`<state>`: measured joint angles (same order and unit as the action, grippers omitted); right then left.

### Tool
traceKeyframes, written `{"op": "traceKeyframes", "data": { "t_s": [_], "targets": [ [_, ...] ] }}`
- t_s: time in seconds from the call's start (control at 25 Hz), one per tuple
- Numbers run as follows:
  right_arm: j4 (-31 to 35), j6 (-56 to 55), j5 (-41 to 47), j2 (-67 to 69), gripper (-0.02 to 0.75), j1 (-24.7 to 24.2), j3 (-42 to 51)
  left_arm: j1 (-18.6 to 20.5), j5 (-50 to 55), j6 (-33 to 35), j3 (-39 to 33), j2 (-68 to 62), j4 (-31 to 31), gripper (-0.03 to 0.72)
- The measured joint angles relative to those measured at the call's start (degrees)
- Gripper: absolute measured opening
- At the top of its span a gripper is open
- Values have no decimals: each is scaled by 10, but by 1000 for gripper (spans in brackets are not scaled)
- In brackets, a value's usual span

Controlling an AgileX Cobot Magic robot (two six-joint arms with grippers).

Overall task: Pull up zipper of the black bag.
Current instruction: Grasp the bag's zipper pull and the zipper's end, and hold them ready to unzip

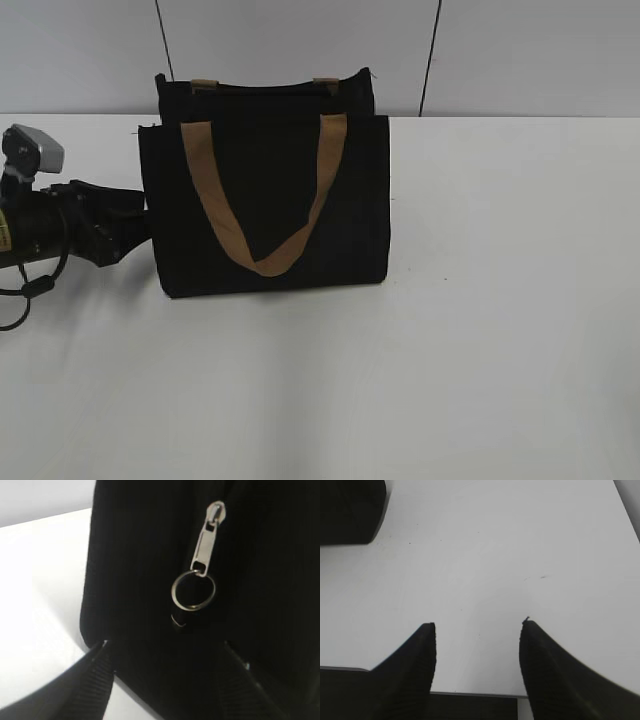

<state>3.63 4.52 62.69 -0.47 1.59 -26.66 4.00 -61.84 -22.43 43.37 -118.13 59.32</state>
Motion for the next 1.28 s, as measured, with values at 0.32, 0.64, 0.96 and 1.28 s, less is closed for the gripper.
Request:
{"op": "traceKeyframes", "data": {
  "t_s": [0.32,0.64,0.96,1.28],
  "targets": [
    [0,0,0,0,409,0,0,-20,-8,-1,27,-25,11,479],
    [0,0,0,0,409,0,0,-43,-9,-2,70,-54,12,450],
    [0,0,0,0,409,0,0,-46,9,-2,73,-54,30,151],
    [0,0,0,0,409,0,0,-46,30,-2,73,-54,33,80]
  ]
}}
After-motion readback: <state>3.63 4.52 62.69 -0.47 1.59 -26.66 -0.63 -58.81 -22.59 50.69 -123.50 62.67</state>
